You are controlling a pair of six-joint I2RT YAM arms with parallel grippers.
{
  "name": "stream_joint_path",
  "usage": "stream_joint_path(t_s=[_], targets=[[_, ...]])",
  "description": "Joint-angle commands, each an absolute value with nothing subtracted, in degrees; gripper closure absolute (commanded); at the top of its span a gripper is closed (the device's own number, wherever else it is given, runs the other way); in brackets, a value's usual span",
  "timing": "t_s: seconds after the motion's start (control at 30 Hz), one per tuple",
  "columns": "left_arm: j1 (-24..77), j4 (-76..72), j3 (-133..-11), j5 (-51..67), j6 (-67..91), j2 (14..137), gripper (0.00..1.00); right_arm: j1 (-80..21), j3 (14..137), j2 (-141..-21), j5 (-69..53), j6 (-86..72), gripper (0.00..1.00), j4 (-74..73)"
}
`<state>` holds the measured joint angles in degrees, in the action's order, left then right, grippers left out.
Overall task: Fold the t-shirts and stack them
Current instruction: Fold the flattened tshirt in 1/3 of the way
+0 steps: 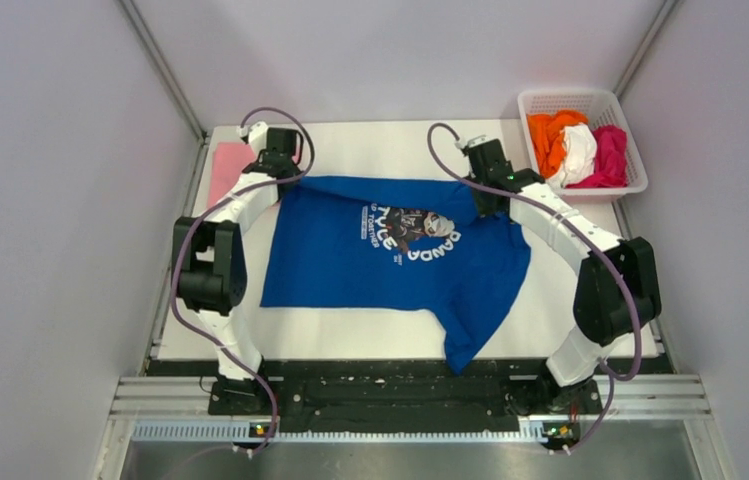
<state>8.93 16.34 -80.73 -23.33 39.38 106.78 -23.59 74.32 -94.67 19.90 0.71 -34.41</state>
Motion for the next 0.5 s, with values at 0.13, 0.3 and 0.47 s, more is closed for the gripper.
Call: stream_joint_path(t_s=[0.13, 0.3, 0.47], targets=[[8.88, 29.50, -79.95, -24.85, 43.79, 104.06, 0.70, -30.87, 68.88, -90.45, 21.94, -14.78, 0.66, -46.24], [8.88, 31.71, -81.14, -24.25, 42.28, 100.64, 0.29, -30.66, 71.81, -88.51, 29.92, -16.86, 0.03, -43.55], [8.88, 27.00, -80.89, -13.88, 36.37, 97.87, 0.02, -25.55, 71.70, -88.05, 18.95, -15.78, 0.01, -32.54]])
